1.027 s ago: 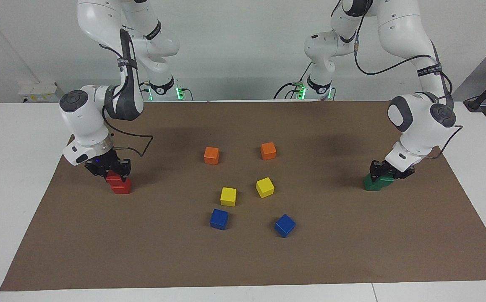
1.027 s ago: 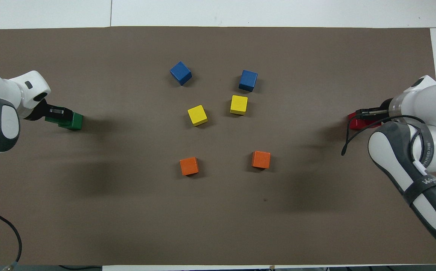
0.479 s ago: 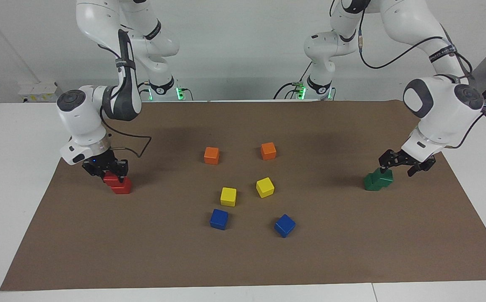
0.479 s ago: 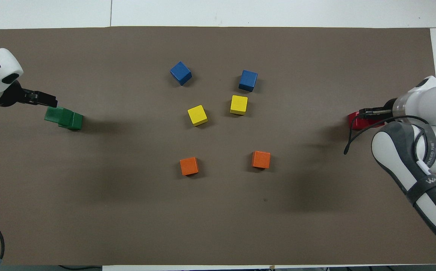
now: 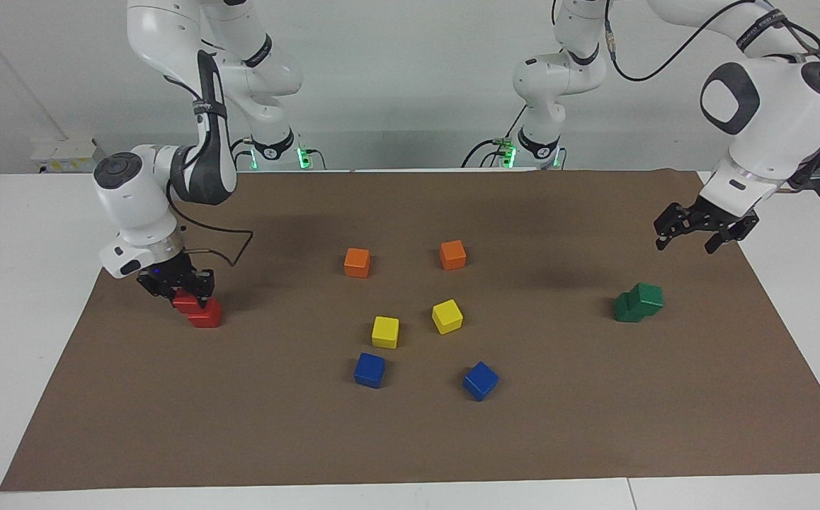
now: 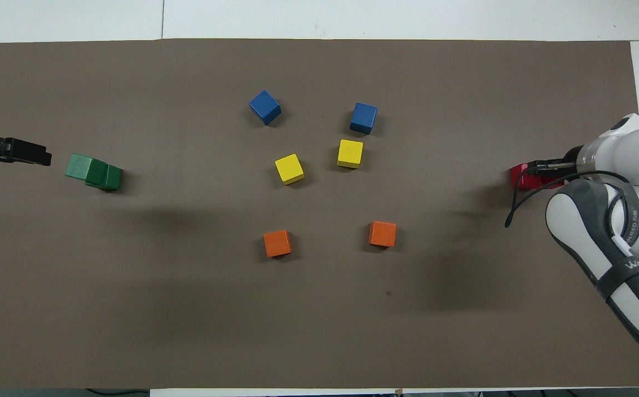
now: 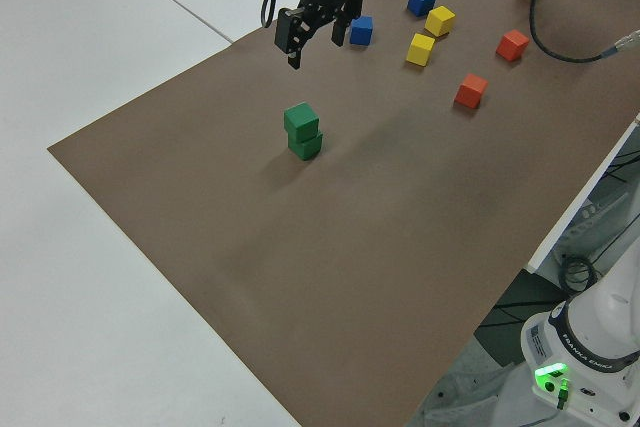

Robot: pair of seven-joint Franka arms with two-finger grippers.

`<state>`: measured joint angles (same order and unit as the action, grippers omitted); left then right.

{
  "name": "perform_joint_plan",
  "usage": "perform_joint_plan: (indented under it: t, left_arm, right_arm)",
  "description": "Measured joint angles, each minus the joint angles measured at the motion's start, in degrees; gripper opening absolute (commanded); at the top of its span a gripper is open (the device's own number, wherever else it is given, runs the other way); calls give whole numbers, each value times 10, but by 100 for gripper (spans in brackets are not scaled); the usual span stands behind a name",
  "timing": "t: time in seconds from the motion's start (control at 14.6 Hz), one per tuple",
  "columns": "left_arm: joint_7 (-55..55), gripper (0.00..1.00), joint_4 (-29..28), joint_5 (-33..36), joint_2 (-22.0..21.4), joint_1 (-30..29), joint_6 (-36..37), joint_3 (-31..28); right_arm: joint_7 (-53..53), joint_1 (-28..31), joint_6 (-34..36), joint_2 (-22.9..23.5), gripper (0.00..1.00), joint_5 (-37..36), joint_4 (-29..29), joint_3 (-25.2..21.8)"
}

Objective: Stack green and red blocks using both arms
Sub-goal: 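Lower the red block against the first red block and open the right gripper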

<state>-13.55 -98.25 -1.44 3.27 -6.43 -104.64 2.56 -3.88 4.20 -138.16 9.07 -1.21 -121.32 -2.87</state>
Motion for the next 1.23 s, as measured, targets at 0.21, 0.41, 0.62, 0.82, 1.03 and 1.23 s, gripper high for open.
perform_joint_plan:
  t: [0.21,0.41,0.62,0.82,1.03,1.23]
  left_arm:
    - [13,100,-1,0,-12,0,28,1]
    - [46,100,-2,0,-12,3,37,6]
    - [56,100,-2,0,-17,5,53,8]
    - [58,100,-14,0,-37,8,75,8]
    - [80,100,-21,0,-55,17,103,8]
    - [87,100,-21,0,-58,19,85,8]
  right_arm:
    - [0,0,0,0,41,1,0,0]
    - [0,0,0,0,74,1,0,0]
    - [1,0,0,0,99,1,0,0]
    - [1,0,0,0,100,1,0,0]
    - [1,-1,0,0,100,1,3,1]
    - [1,-8,65,-3,100,1,45,4]
